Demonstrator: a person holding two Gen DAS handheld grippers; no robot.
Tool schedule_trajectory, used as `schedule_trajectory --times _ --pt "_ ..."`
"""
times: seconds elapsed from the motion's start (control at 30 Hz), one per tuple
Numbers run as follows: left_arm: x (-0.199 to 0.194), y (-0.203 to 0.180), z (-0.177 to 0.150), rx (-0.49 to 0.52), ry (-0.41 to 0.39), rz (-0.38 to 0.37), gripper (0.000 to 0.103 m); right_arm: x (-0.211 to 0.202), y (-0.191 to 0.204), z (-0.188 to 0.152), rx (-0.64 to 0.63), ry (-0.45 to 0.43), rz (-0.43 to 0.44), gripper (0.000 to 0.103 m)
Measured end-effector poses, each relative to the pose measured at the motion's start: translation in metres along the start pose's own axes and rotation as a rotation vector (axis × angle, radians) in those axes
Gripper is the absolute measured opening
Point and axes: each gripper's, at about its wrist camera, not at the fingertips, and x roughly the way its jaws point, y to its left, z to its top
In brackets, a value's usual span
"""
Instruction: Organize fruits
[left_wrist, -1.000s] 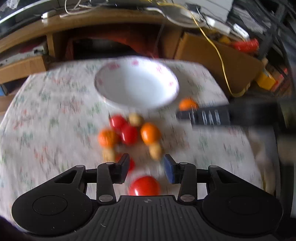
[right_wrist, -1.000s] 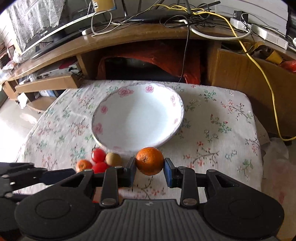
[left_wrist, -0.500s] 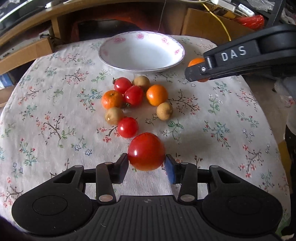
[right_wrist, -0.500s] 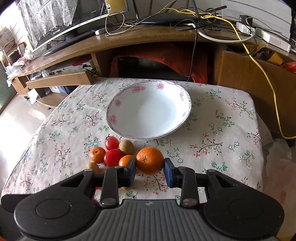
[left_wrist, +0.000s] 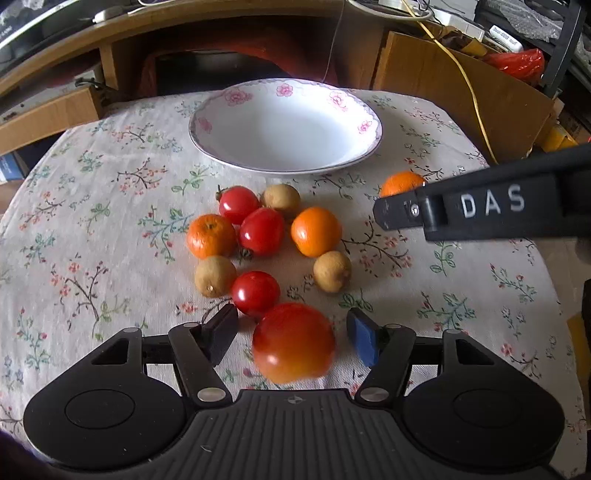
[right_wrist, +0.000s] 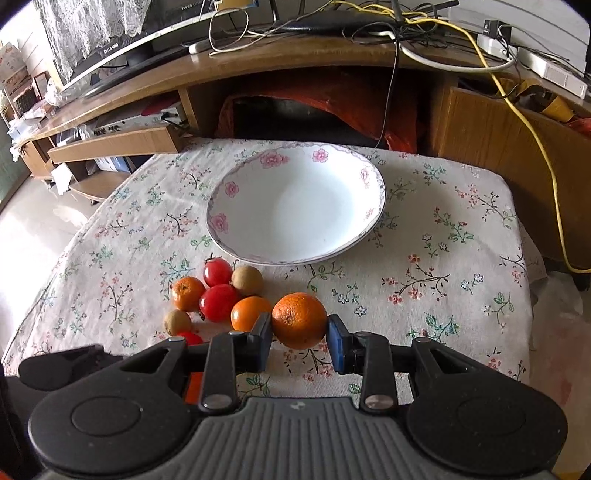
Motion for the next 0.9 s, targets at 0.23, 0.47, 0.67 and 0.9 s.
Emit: schedule_trajectory --times 0.23,0.47,0.67,0.9 --pt "-0.004 -0.003 -0.001 0.03 0.015 0.018 0.051 0.005 0.0 -0.002 -0.013 0.03 -0.009 0.033" --pt "-0.018 0.007 0.003 -0.027 0.023 -0.018 0.045 0.004 -0.004 0.001 0.006 0.04 0.011 0.033" --pt "-0.024 0.012 0.007 -0.038 0.024 -0.056 0.04 0.003 -0.006 0.004 0.019 0.033 0.011 0.033" --pt "-0.011 0.003 -0.006 0.029 0.072 -0.017 0.052 0.005 -0.004 0.003 0.011 0.041 0.007 0.033"
